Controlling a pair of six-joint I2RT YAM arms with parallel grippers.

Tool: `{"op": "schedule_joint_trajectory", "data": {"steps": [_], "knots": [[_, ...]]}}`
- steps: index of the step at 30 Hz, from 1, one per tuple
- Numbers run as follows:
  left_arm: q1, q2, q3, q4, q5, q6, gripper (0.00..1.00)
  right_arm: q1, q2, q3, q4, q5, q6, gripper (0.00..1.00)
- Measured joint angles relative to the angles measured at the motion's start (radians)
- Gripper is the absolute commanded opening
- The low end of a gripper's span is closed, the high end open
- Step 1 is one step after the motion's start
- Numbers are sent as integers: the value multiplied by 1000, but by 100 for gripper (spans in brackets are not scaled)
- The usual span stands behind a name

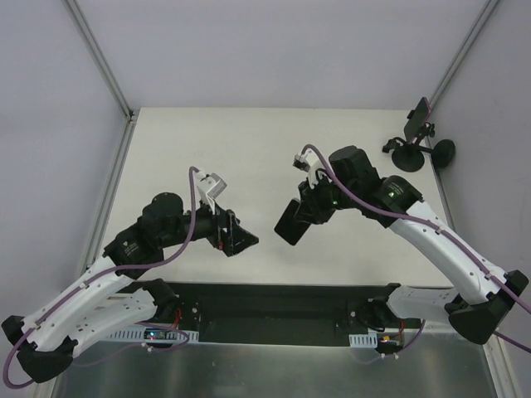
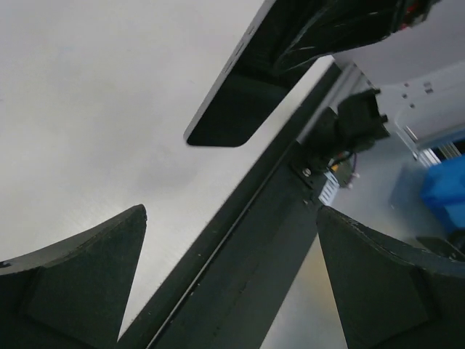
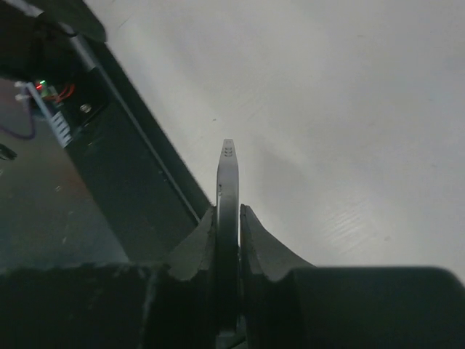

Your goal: Place the phone on the phone stand

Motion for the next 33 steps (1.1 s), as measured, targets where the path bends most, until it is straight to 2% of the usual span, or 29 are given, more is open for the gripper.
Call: {"op": "schedule_joint_trajectory", "data": {"steps": [5,10,13,14,17,18,20,21,22,23,24,25,27,33], "knots": [[0,80,6,50,216,47,98,0,5,-49,27,-264,5,0],[0,154,6,78,369,65,92,0,5,-74,97,-416,48,0],[0,169,6,109,443,70,81,0,5,-78,143,-489,76,0],[0,175,6,117,461,71,75,2,5,-78,158,-513,82,0],[0,202,6,136,504,69,49,10,5,-78,183,-562,92,0],[0,211,6,142,516,69,25,13,5,-78,190,-573,99,0],[0,235,6,162,555,61,0,15,3,-84,225,-590,127,0],[0,246,6,172,578,64,0,16,0,-91,250,-589,135,4],[0,251,7,182,608,67,0,16,-4,-101,265,-592,142,14],[0,251,8,189,624,69,0,16,-7,-110,280,-603,151,46],[0,241,8,188,624,70,0,17,-12,-114,289,-602,160,57],[0,229,8,186,613,70,0,20,-18,-116,300,-575,177,79],[0,196,8,176,512,67,0,25,-28,-116,321,-462,224,98],[7,56,7,64,49,9,0,-66,-46,-124,317,-51,340,96]]}}
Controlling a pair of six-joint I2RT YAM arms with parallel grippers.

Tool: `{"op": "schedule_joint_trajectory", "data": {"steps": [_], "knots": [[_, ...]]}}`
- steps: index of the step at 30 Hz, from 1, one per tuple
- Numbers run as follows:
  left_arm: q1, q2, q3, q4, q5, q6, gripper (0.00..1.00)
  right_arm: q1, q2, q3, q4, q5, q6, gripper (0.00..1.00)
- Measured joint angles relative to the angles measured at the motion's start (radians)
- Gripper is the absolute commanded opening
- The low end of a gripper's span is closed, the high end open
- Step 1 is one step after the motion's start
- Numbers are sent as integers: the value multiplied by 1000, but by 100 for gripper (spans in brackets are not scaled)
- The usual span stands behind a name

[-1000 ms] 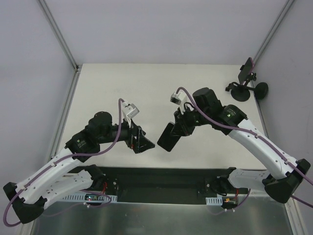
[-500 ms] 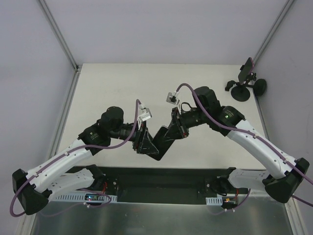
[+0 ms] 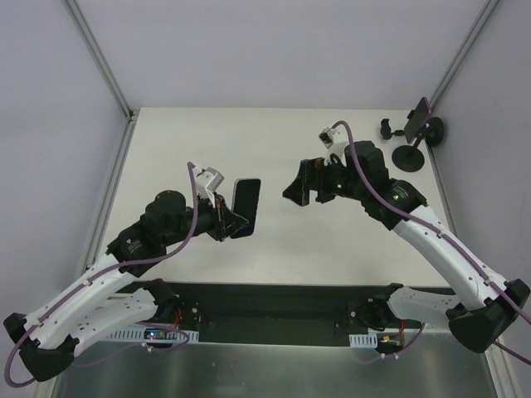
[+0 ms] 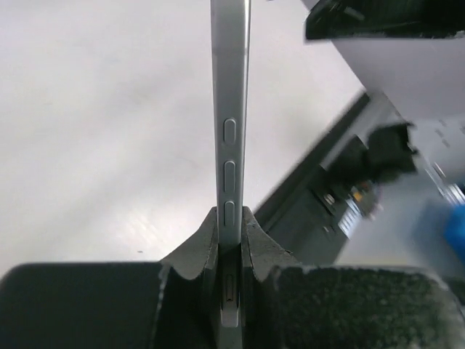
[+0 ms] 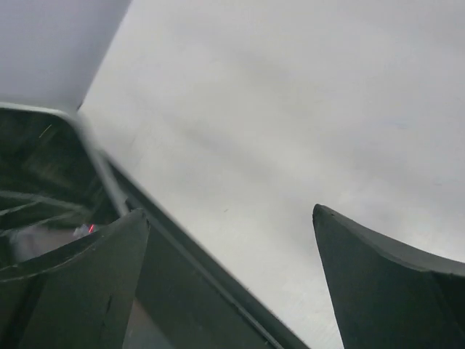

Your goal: Place the phone on the phone stand

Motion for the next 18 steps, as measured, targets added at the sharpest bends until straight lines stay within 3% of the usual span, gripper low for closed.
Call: {"op": "schedule_joint_trajectory", "data": {"steps": [3,7,13,18], "knots": [[1,-44,-3,-58,-206,-19,0,-112,13,5,-24,169,58,96],[6,-76,-10,-105,-336,-21,0,-273,179,129,-94,399,40,96],[6,-102,-18,-120,-377,-20,0,-398,814,774,-183,702,-213,96],[6,-113,-44,-123,-370,-20,0,-467,1185,1101,-256,811,-387,98]]}}
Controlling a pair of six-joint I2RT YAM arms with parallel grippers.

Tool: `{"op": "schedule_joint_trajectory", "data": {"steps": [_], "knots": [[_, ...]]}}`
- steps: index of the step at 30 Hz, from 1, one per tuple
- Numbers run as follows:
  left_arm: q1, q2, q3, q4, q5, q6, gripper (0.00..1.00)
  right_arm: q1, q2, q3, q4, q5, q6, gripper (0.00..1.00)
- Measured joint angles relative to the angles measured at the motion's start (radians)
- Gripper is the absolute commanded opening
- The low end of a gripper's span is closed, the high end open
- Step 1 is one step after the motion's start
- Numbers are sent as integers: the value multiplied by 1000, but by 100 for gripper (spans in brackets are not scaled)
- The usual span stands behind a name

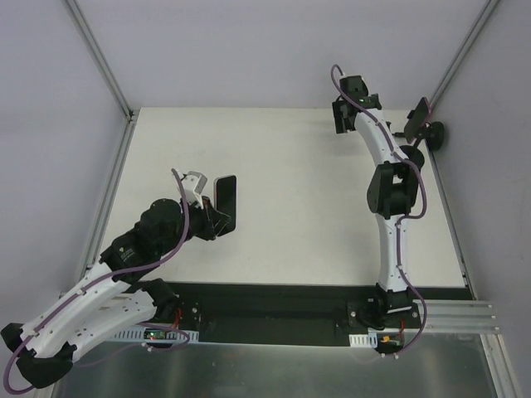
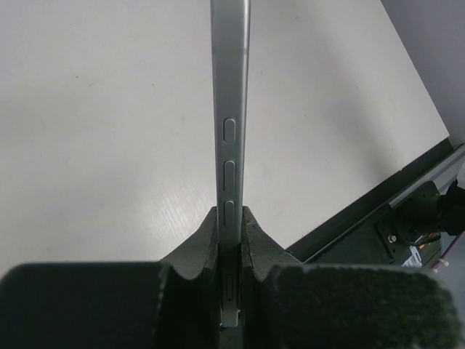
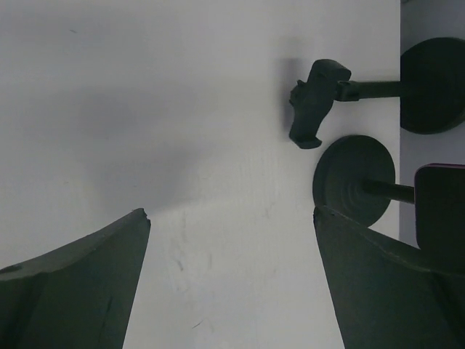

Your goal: Place the phone on the phone stand

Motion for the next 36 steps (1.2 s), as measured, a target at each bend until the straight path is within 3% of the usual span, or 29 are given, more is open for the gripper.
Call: {"op": "schedule_joint_trajectory", "data": {"steps": [4,14,23,36], "knots": [[0,6,-4,-12,13,0,0,-68,83,19,-33,23,-74,99],[6,111,-4,-4,68,4,0,-212,65,-84,19,-95,-79,99],[6,153,-2,35,105,3,0,-238,168,62,52,-178,-53,96],[6,229,15,74,134,-7,0,-274,241,122,64,-193,90,97]]}}
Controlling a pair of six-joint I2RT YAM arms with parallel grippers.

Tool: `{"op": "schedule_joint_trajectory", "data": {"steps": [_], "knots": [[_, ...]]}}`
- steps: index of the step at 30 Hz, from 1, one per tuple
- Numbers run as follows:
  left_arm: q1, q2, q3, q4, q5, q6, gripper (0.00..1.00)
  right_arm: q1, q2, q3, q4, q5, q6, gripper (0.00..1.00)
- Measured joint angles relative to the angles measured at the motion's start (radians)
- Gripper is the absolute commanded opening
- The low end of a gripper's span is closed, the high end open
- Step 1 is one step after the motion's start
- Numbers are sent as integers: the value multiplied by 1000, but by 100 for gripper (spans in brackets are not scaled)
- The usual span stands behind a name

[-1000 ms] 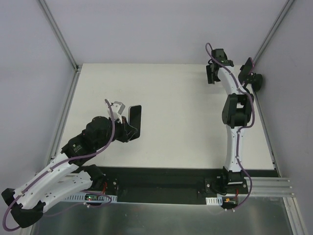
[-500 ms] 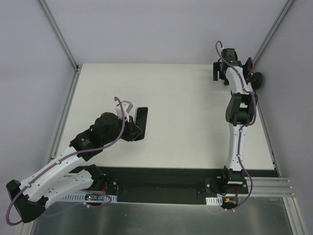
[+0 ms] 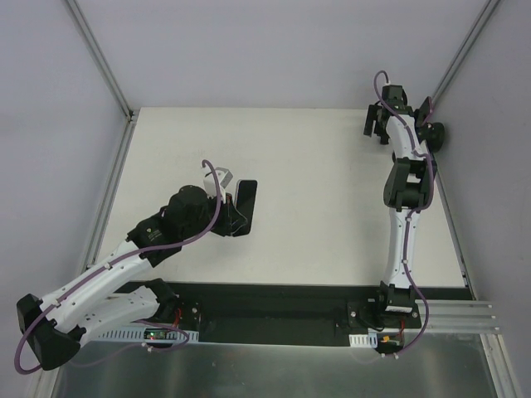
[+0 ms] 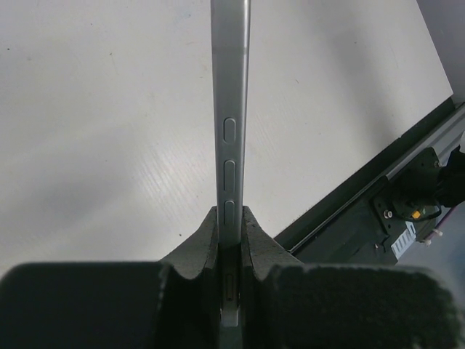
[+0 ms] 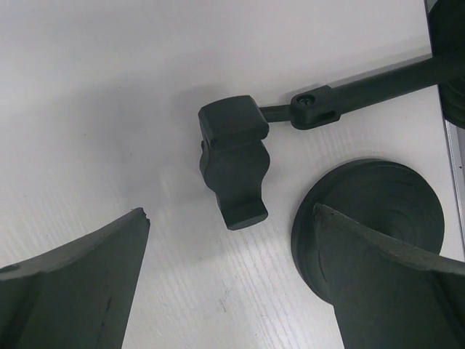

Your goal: Place the phone on the phone stand

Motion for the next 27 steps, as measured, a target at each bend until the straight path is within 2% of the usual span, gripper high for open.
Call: {"op": "schedule_joint_trajectory", "data": {"steps": [2,8,14,27], "knots": [[0,0,0,9,1,-1,0,0,2,3,3,-3,13,99],[0,0,3,23,11,-2,0,-2,2,18,19,-6,45,93],[0,-2,3,24,24,-2,0,-2,2,19,70,-3,121,92],[7,-21,3,32,27,-5,0,-21,29,28,182,2,365,87]]}}
